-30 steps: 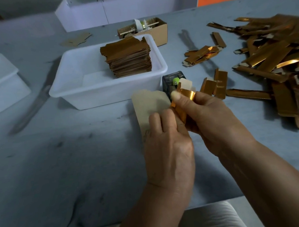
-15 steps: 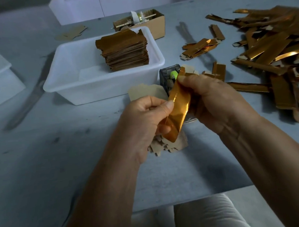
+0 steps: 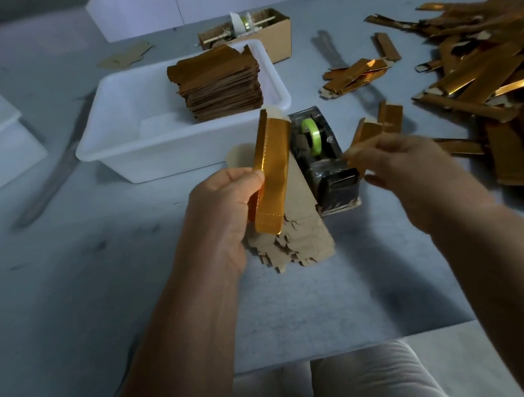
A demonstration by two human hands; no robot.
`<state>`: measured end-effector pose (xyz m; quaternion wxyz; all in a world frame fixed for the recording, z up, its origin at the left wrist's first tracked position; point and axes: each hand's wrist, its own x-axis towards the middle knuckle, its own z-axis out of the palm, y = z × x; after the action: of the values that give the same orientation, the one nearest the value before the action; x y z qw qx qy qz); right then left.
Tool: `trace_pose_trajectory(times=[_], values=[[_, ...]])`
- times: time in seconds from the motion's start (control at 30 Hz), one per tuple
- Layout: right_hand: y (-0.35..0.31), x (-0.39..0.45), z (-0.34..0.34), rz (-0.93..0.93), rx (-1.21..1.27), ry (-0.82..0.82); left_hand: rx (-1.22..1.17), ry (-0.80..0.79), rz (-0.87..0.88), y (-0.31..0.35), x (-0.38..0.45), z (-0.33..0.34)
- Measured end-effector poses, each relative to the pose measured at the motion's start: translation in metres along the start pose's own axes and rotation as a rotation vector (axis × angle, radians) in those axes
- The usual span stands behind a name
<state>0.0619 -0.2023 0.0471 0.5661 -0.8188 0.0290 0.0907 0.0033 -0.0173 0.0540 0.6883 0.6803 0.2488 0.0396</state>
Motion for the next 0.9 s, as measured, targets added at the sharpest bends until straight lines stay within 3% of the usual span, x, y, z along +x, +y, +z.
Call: trace_pose_trajectory(times=[0.23,0.43,0.6,0.77,0.9], values=[[0.009,0.002,0.016,0.014,-0.036,0.030,-0.177,-0.026,-0.061,-0.001,0.005,0.011],[0.010,0.007,0.019,0.067,0.042,0.012,-0.018,-0.066,0.012,-0.004,0.001,0.024],[0.009,0.011,0.018,0.134,0.112,-0.038,-0.092,-0.074,-0.087,-0.006,0.000,0.042],[0.007,0.011,0.021,0.175,0.209,-0.070,-0.134,-0.079,-0.110,-0.010,0.002,0.046],[0.006,0.004,0.020,0.181,0.474,-0.053,-0.133,-0.077,-0.097,-0.011,0.003,0.047]])
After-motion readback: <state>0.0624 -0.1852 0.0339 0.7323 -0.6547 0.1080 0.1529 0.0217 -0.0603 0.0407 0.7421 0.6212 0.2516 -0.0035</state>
